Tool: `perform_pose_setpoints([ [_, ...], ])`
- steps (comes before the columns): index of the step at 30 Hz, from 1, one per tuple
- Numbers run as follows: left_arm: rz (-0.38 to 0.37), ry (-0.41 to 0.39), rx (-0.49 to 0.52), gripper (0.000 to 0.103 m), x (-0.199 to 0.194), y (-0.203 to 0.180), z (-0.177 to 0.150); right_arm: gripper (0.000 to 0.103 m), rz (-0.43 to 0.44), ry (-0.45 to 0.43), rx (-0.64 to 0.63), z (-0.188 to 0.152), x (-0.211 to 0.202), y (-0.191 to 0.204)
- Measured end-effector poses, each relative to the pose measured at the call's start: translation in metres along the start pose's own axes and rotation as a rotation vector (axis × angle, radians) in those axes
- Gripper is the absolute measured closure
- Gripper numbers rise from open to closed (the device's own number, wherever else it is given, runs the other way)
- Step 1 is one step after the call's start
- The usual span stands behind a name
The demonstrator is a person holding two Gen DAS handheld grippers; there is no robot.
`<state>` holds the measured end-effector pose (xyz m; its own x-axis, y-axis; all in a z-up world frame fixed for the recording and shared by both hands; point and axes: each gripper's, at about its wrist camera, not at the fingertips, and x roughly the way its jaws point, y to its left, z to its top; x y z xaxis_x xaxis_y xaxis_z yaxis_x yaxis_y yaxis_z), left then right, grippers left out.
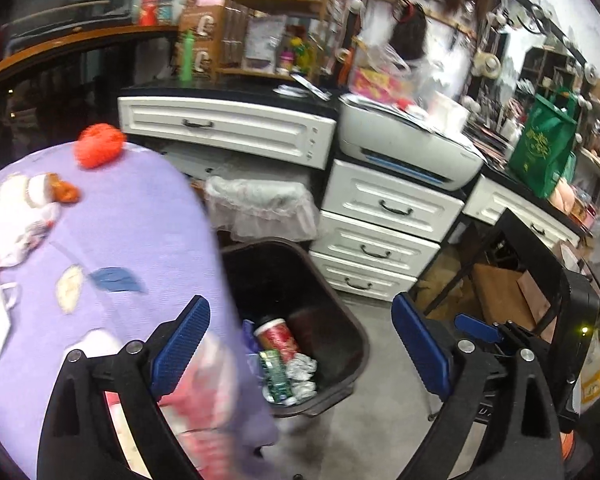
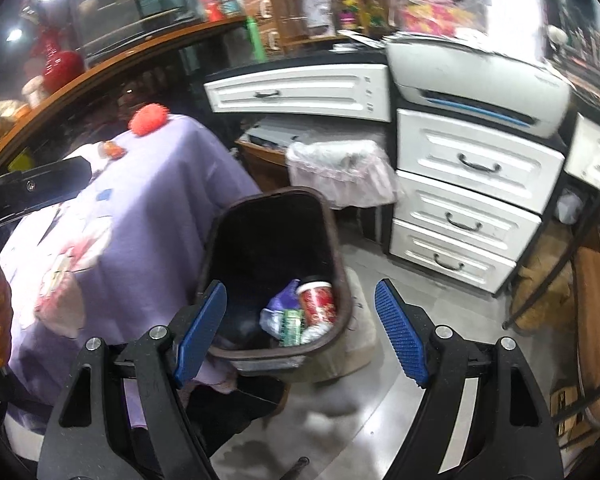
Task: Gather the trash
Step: 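Move both tools back over the table, then grasp the white face mask with the right tool while the left tool grasps the yellow foam net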
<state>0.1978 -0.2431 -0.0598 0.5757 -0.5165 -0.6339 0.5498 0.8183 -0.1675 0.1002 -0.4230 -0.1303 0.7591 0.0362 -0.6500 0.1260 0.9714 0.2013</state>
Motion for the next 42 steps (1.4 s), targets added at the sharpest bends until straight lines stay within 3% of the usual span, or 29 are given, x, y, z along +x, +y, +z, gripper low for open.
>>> perform_pose_setpoints([
  [9, 0.135, -0.040, -0.035, 0.011, -0.045, 0.056, -0.011, 0.026, 0.122, 0.000, -0.103, 0.014, 0.002, 0.062],
  [24, 0.356, -0.082, -0.176, 0.010, -0.119, 0.172, -0.039, 0.026, 0.412, 0.036, -0.294, 0.046, 0.017, 0.193],
  [39, 0.503, -0.078, -0.311, 0.010, -0.154, 0.276, -0.054, 0.027, 0.542, 0.140, -0.477, 0.075, 0.074, 0.323],
  [42, 0.508, -0.078, -0.336, 0.010, -0.159, 0.293, -0.054, 0.033, 0.567, 0.166, -0.522, 0.083, 0.091, 0.349],
])
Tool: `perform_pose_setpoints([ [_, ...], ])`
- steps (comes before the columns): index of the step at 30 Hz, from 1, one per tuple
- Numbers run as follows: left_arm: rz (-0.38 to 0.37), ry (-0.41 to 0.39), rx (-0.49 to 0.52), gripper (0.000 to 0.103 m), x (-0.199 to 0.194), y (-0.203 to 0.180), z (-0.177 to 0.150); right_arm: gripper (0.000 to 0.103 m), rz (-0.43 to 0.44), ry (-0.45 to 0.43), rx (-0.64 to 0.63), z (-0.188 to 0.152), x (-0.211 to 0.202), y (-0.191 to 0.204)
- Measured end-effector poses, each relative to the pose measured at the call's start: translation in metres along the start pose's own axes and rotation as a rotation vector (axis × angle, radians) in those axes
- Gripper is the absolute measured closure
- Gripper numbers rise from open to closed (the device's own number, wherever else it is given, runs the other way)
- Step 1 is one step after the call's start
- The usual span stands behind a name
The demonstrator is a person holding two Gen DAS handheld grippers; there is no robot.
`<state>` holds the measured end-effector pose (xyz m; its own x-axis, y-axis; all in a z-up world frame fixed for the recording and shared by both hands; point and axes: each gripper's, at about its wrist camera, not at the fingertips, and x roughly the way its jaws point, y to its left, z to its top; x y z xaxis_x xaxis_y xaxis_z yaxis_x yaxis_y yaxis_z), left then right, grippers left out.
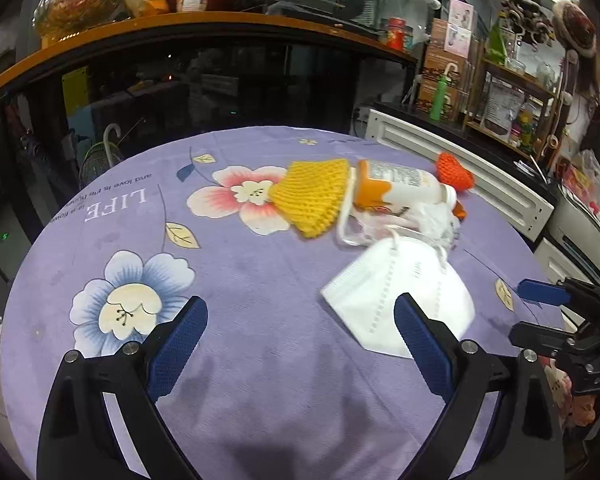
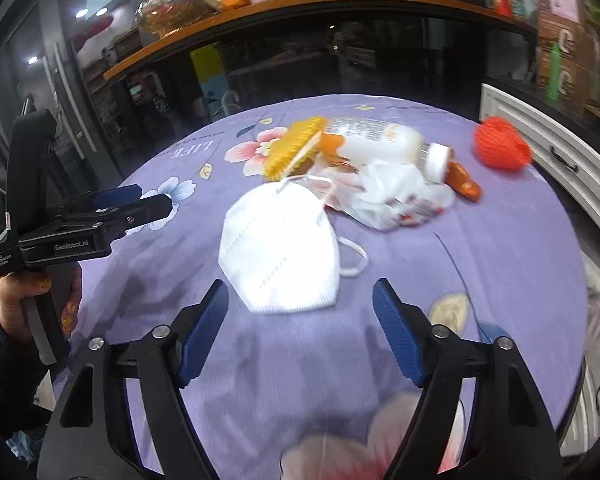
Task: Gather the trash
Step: 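Grasp the white face mask with the right tool while the left tool grasps the yellow foam net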
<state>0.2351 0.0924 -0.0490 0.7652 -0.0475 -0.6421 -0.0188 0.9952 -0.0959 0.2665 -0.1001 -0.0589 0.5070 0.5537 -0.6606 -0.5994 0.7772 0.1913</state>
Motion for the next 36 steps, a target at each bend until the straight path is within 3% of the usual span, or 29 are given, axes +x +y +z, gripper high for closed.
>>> perform_pose_setpoints([
  [6, 0.008, 0.006, 0.004, 0.010, 0.012, 0.015, 0.009, 0.047, -0.007, 0.049, -0.062, 0.029, 0.050, 0.001],
  [11, -0.001, 0.013, 0.006, 0.010, 0.024, 0.021, 0.012, 0.050, -0.021, 0.081, -0.059, 0.037, 0.076, -0.008],
  [14, -0.012, 0.017, 0.003, 0.010, 0.030, 0.023, 0.014, 0.069, 0.033, 0.097, -0.024, 0.039, 0.083, -0.012],
  [16, -0.012, 0.019, 0.005, 0.010, 0.034, 0.025, 0.016, 0.072, 0.058, 0.093, -0.034, 0.038, 0.081, -0.008],
  [18, -0.012, 0.028, 0.009, 0.010, 0.040, 0.026, 0.018, 0.085, 0.117, 0.087, -0.017, 0.038, 0.076, -0.007],
  [21, -0.009, 0.042, 0.015, 0.010, 0.051, 0.026, 0.024, 0.097, 0.127, 0.062, -0.012, 0.038, 0.064, -0.002],
  [29, 0.024, 0.050, 0.064, 0.010, 0.079, 0.016, 0.043, 0.100, 0.151, -0.018, -0.048, 0.025, 0.012, 0.019],
  [36, -0.017, 0.012, 0.154, 0.013, 0.089, -0.021, 0.065, 0.100, 0.105, -0.054, -0.038, 0.008, -0.032, 0.014],
])
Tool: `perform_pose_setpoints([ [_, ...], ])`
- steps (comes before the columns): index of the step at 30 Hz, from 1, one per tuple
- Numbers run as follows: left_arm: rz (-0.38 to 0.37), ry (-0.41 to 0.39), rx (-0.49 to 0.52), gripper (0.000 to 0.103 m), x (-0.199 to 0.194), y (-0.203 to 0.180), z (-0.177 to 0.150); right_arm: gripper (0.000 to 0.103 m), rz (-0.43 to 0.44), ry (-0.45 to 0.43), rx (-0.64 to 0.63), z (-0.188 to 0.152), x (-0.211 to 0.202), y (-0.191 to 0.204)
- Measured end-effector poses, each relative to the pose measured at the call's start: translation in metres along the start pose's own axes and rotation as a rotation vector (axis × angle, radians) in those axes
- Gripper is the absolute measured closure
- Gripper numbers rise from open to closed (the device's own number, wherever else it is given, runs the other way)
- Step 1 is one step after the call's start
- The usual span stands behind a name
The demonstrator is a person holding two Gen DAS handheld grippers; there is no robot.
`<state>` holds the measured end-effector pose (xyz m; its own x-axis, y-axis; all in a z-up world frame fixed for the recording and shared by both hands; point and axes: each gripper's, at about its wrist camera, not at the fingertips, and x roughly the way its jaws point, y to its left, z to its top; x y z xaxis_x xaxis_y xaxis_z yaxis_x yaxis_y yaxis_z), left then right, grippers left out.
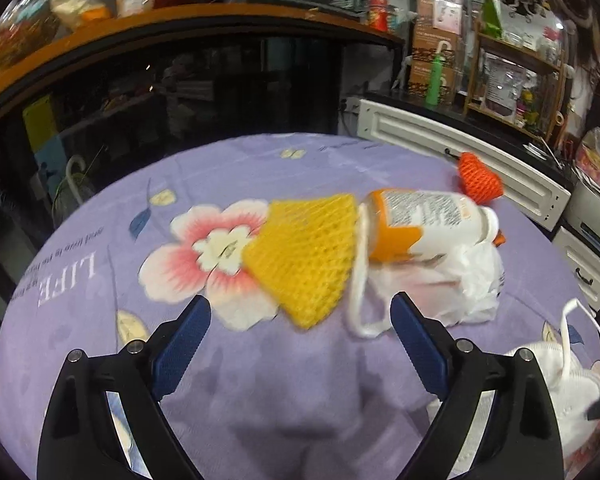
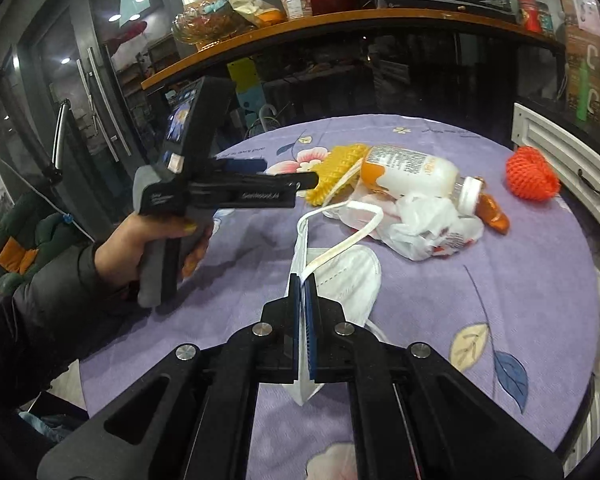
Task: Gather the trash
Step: 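Grasp the white face mask with the right tool while the left tool grasps the yellow foam net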
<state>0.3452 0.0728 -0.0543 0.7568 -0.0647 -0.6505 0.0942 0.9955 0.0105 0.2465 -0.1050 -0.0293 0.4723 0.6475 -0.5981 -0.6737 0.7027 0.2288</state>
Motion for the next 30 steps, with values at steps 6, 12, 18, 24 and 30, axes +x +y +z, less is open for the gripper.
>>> perform_pose_setpoints([
  [6, 0.015, 0.012, 0.119, 0.013, 0.015, -0.024, 0.016, 0.100, -0.035, -0.020, 0.005, -0.006, -0.019, -0.009],
  [12, 0.040, 0.069, 0.064, 0.031, 0.034, -0.010, 0.012, 0.100, -0.031, -0.033, 0.043, -0.010, -0.021, -0.014],
  [18, 0.038, 0.102, 0.000, 0.042, 0.041, 0.005, 0.005, 0.100, -0.024, -0.038, 0.054, -0.010, -0.019, -0.016],
  [24, 0.036, 0.146, 0.022, 0.059, 0.058, 0.002, -0.001, 0.100, -0.025, -0.043, 0.066, -0.010, -0.019, -0.015],
  [30, 0.073, 0.139, -0.008, 0.089, 0.047, 0.004, -0.002, 0.100, -0.040, -0.049, 0.090, -0.015, -0.023, -0.016],
])
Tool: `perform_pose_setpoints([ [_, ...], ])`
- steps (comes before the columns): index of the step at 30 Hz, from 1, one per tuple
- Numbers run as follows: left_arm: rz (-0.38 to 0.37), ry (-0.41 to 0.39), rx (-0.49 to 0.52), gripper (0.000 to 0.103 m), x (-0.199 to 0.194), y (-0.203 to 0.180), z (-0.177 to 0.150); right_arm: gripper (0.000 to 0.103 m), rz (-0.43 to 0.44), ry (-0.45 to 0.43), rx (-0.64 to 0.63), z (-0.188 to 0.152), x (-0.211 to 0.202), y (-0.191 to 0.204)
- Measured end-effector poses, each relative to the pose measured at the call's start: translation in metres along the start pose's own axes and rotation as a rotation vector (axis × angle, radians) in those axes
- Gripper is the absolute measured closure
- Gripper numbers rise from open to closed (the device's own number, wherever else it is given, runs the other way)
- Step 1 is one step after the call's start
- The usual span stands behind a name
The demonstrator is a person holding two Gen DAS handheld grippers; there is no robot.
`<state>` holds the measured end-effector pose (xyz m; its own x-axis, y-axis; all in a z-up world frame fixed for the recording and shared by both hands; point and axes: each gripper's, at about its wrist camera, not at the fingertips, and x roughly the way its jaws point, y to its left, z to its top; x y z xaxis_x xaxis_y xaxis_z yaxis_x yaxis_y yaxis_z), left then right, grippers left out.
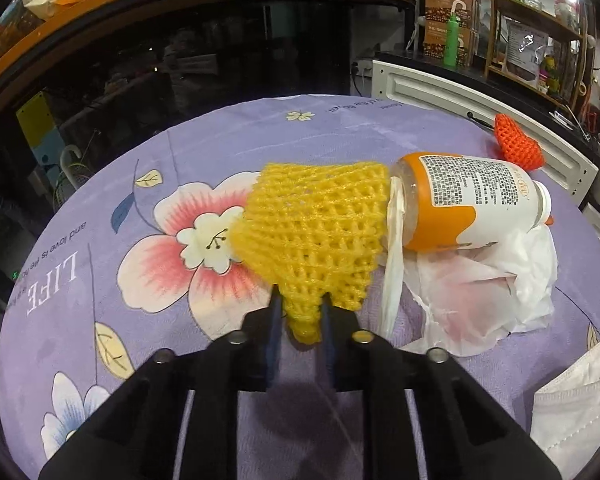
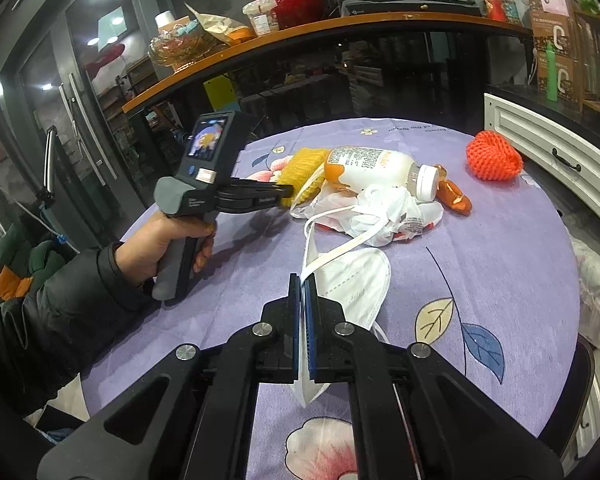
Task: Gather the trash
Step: 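Grasp the white face mask with the right tool while the left tool grasps the yellow foam net, then carry both items to the black bin while the right tool releases the mask inside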
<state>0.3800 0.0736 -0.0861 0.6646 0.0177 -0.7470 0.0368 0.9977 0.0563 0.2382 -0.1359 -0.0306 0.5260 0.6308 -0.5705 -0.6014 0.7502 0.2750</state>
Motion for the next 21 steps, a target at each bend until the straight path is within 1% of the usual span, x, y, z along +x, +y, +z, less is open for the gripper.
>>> perform_pose_setpoints([
  [3, -0.018, -0.012, -0.024, 0.090, -0.012, 0.004, -0.005, 0.100, -0.011, -0.013, -0.004, -0.003, -0.004, 0.003],
  [10, -0.015, -0.105, -0.049, 0.090, -0.071, 0.006, -0.034, 0.100, -0.027, -0.045, -0.008, -0.014, -0.019, 0.010],
  [14, -0.054, -0.126, -0.081, 0.090, -0.101, 0.003, -0.056, 0.100, -0.032, -0.065, 0.009, -0.024, -0.033, 0.010],
  [18, -0.099, -0.132, -0.060, 0.090, -0.127, -0.019, -0.077, 0.100, -0.050, -0.085, 0.032, -0.038, -0.051, 0.005],
  [21, -0.148, -0.142, -0.035, 0.090, -0.140, -0.042, -0.084, 0.100, -0.070, -0.094, 0.052, -0.048, -0.065, -0.001],
])
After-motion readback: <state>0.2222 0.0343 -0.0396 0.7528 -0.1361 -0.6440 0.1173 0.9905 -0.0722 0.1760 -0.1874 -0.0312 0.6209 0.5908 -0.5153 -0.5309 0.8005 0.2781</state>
